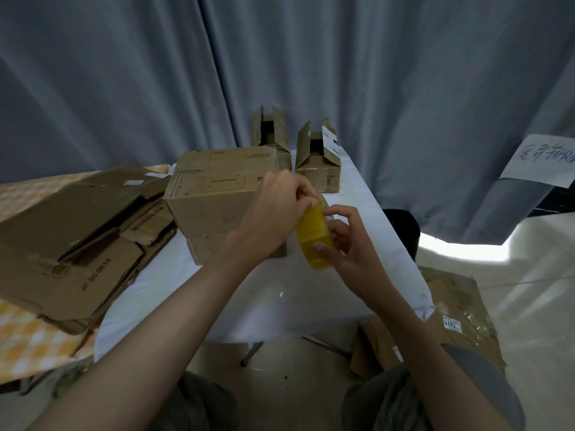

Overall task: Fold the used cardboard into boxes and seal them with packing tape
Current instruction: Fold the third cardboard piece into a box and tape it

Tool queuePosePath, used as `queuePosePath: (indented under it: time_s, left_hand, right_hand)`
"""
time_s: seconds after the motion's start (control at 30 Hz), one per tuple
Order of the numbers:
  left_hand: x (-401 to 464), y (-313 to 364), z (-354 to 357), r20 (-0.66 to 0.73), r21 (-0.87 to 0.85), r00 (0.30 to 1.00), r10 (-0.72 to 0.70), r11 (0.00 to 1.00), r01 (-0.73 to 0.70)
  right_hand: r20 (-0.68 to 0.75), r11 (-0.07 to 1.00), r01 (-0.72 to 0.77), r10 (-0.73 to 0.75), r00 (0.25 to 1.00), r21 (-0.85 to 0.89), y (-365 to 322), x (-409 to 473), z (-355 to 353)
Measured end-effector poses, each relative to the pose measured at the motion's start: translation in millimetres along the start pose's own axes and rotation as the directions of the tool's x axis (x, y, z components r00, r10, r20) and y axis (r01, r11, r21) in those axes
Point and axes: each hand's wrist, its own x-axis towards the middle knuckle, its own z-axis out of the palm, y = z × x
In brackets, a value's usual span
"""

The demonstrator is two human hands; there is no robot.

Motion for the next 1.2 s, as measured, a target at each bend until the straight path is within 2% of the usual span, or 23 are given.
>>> queuePosePath:
  time_s: [0.1, 0.3, 0.6, 0.77, 0.97, 1.1, 1.2]
  left_hand:
    - [2, 1, 0, 0.027, 0.010, 0.999, -0.047, 0.999, 0.047]
    - [-6, 7, 2, 0.034, 0.035, 0.999, -0.026, 0.999, 0.025]
    - [-10, 10, 8, 0.164, 0.214, 0.985, -0.049, 0.977, 0.013]
    - [-13, 5, 9, 0.199, 0.179, 0.980, -0.011, 0.983, -0.025]
    - [-19, -4, 2, 0.129, -0.069, 0.991, 0.019, 0.998, -0.010]
    - [-19, -7, 0, 0.098, 0.020, 0.994, 0.053, 0.998, -0.055]
    - [-17, -7, -2, 0.035, 0.022, 0.998, 0.049, 0.999, -0.050]
  right_hand:
    - [0.016, 1.000, 0.012, -0.011, 1.000, -0.021, 2, -2, 0]
    - [0.002, 0.998, 0.026, -0.026, 1.000, -0.062, 4, -5, -1]
    - [0.017, 0.991, 0.047, -0.045, 0.999, -0.123, 4, -9, 0]
    - [0.033, 0.989, 0.063, -0.059, 0.998, -0.131, 2, -10, 0]
    - [0.018, 0.996, 0.048, -0.047, 0.999, -0.081, -1, -8, -2]
    - [0.028, 0.997, 0.039, -0.037, 0.999, -0.068, -1, -8, -2]
    - [0.041, 0.998, 0.022, -0.019, 0.999, -0.065, -2, -7, -1]
